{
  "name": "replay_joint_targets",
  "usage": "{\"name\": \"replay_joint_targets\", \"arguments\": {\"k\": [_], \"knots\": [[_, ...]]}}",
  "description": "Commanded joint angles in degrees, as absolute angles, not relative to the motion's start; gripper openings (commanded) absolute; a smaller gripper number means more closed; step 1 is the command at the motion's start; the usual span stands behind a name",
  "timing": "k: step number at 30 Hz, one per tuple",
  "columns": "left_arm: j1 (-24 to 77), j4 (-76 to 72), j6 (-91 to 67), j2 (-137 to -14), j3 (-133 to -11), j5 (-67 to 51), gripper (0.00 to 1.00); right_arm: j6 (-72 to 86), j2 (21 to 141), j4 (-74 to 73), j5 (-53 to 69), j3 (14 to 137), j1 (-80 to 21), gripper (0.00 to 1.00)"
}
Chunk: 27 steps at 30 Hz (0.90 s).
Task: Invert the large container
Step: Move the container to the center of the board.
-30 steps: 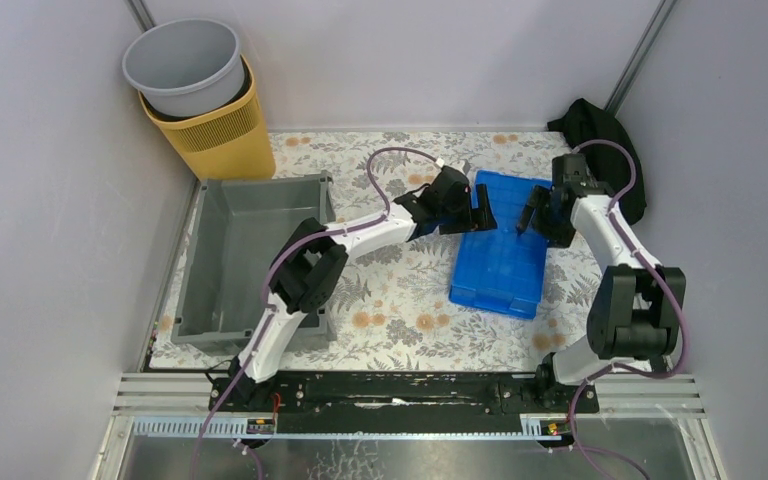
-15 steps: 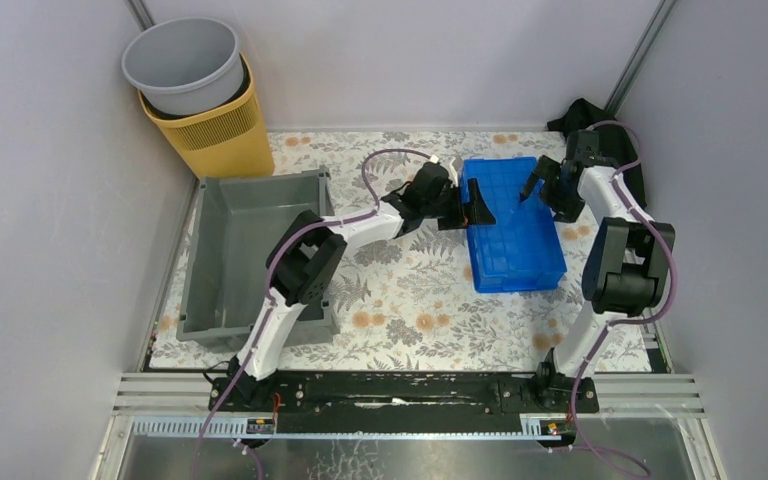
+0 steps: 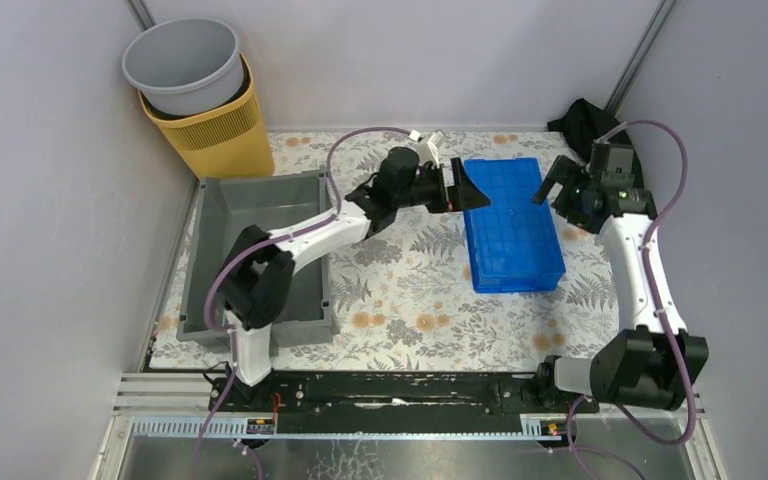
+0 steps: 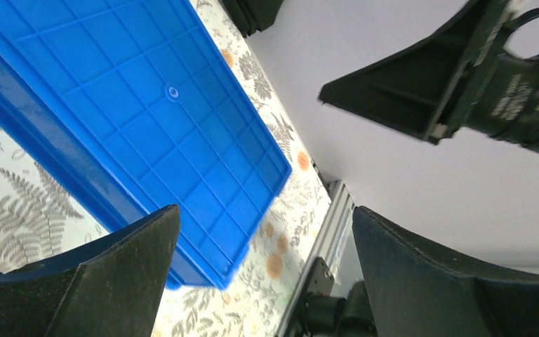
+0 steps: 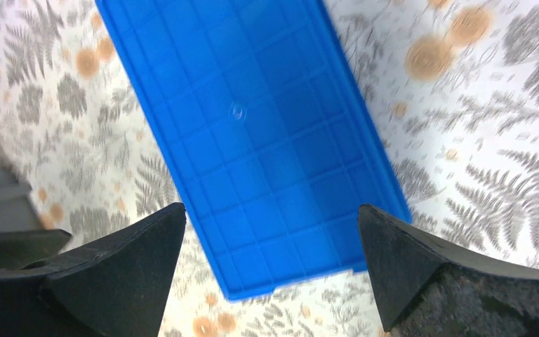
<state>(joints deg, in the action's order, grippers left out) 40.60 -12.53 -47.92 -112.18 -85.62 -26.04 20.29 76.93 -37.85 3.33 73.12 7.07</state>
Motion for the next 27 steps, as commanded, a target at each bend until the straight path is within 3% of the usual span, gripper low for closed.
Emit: {"name": "replay_joint_targets", "arguments": {"k": [1,6,11,20,27], "knots": [[40.3,-15.4,-46.3,-103.5,-79.6,-26.5,1.00,21.8,71.8,-38.8,8.7,65.9,3.7,0.99],[41.1,-11.1,-43.9,-92.3,-73.5,-23.8,1.00,24.5,68.0,-39.3,8.2,62.2,-8.1,0.99],[42.3,-0.4,-39.6,-79.1,-70.2,-17.8,1.00,28.0,65.7,-41.1,0.2,60.7,-20.8,1.00],[42.4,12.8,-35.6,-59.8,-61.2,-10.3,1.00,30.8,60.3,-41.8,-0.9,55.3,-26.0,1.00],[42.4,14.8,-35.1,-54.1,-56.4,-7.7,1.00,32.0,61.4,-39.4,-0.6,53.4,-28.1,1.00]]}}
